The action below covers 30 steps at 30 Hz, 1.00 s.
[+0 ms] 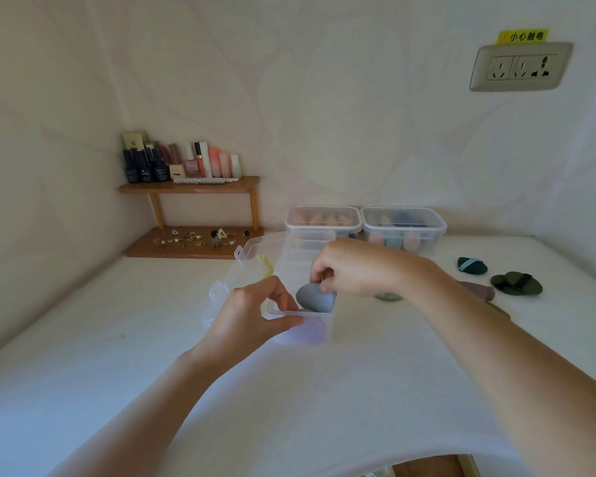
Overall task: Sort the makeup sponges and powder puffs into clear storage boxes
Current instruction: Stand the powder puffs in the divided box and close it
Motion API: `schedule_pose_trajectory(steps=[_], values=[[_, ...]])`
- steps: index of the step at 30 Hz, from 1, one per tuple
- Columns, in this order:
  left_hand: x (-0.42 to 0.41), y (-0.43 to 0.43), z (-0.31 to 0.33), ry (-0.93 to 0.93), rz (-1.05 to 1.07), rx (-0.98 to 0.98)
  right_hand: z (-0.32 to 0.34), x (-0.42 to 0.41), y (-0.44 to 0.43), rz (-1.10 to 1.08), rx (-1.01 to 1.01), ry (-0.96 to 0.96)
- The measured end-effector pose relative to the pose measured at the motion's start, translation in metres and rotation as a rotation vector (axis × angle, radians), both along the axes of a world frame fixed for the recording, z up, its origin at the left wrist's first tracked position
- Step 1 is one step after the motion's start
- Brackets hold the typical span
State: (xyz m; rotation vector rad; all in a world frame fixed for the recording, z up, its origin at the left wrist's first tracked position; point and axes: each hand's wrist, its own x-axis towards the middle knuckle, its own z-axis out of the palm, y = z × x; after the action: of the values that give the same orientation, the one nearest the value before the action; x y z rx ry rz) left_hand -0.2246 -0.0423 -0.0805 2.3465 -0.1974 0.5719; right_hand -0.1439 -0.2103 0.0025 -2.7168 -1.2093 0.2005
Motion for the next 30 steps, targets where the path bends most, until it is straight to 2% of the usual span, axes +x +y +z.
schedule_pose_trajectory(steps=[6, 11, 16, 22, 24, 27, 30], values=[[0.001, 0.005, -0.004, -0.008, -0.018, -0.060, -0.006, -0.005, 0.014, 0.078, 0.065, -0.069], [0.002, 0.003, -0.006, -0.067, -0.009, -0.014, -0.018, -0.008, 0.020, 0.106, -0.039, -0.136], [0.005, 0.001, -0.011, -0.058, 0.023, 0.251, -0.021, -0.004, 0.022, 0.001, -0.172, 0.102], [0.005, -0.011, -0.009, 0.007, 0.111, 0.398, -0.014, -0.005, 0.016, -0.046, -0.161, 0.210], [0.004, -0.016, -0.007, 0.018, 0.122, 0.417, -0.019, -0.008, 0.011, -0.054, -0.107, 0.157], [0.002, -0.018, -0.008, -0.085, 0.087, 0.498, -0.022, -0.013, -0.013, -0.070, 0.159, 0.129], [0.003, -0.013, -0.012, -0.082, 0.027, 0.608, -0.018, -0.010, -0.054, -0.124, 0.352, 0.170]])
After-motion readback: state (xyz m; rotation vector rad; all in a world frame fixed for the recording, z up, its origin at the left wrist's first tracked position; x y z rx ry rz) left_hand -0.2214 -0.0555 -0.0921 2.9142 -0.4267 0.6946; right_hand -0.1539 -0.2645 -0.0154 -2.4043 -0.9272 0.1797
